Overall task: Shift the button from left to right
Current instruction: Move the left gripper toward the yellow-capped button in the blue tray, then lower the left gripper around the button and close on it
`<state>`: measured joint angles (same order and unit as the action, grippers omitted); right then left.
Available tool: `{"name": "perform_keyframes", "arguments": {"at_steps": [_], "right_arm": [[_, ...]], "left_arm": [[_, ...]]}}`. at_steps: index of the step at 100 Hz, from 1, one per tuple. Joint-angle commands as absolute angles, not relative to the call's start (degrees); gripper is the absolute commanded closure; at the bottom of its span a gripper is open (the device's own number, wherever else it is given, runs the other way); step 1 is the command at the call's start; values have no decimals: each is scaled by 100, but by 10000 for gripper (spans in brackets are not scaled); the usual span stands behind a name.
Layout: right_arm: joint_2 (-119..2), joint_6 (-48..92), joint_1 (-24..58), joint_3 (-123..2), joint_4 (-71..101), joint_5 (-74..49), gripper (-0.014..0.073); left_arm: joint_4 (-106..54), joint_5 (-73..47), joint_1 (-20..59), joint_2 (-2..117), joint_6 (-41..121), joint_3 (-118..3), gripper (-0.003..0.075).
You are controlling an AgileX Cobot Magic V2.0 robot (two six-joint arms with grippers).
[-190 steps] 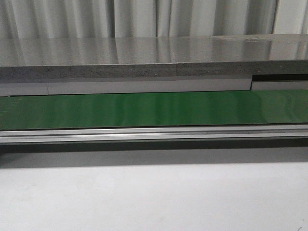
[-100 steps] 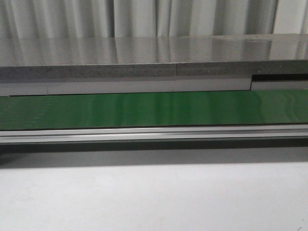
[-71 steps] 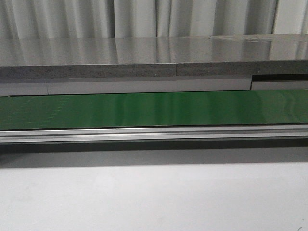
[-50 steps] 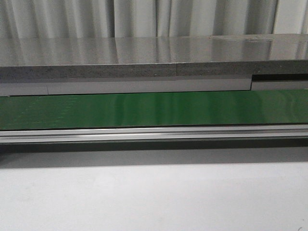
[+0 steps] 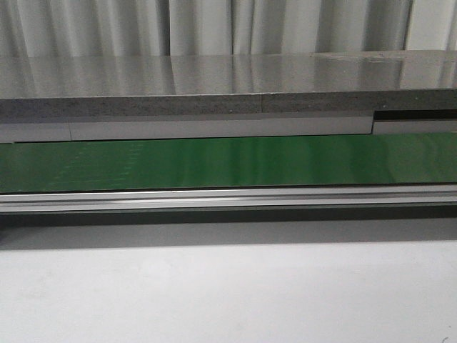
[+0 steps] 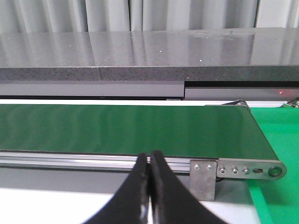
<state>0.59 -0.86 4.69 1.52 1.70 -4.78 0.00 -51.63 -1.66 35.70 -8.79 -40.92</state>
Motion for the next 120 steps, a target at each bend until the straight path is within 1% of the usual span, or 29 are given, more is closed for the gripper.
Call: {"name": "perform_keyframes", "arguments": {"at_steps": [1,4,6,7,11,16,21,45,59,85,120], "right_arm": [[171,-80,461,60,134,0,662],[171,-80,461,60,134,0,662],[171,-80,461,60,134,0,662],[171,-80,461,60,134,0,662],[171,-80,461,60,134,0,662],[171,-80,461,60,134,0,662],[171,-80,461,60,134,0,662],[171,-80,461,60,134,0,662],[171,-80,461,60,134,0,662],[171,-80,461,60,134,0,662],[171,-80,461,60,134,0,662]], "left_arm": [[-47,-4788,-137,3614,-922,-4288,412],[-47,-4802,-137,3614,-922,-4288,326],[-47,-4810,-137,3614,-922,-4288,294],[-47,-4810,-137,3614,-922,-4288,263],[0,-4810,-137,3614,-922,-4288,184],[0,-4810,-137,3614,-922,-4288,125],[0,-4822,-137,3614,-922,-4288,98],[0,-4755,-137,3670,-922,-4340,97],[387,-4702,-158,4014,-922,-4613,97],[1122,-4702,-526,5279,-922,-5660,97],[1108,-4637,-1176,7345,-627,-6873,97]]}}
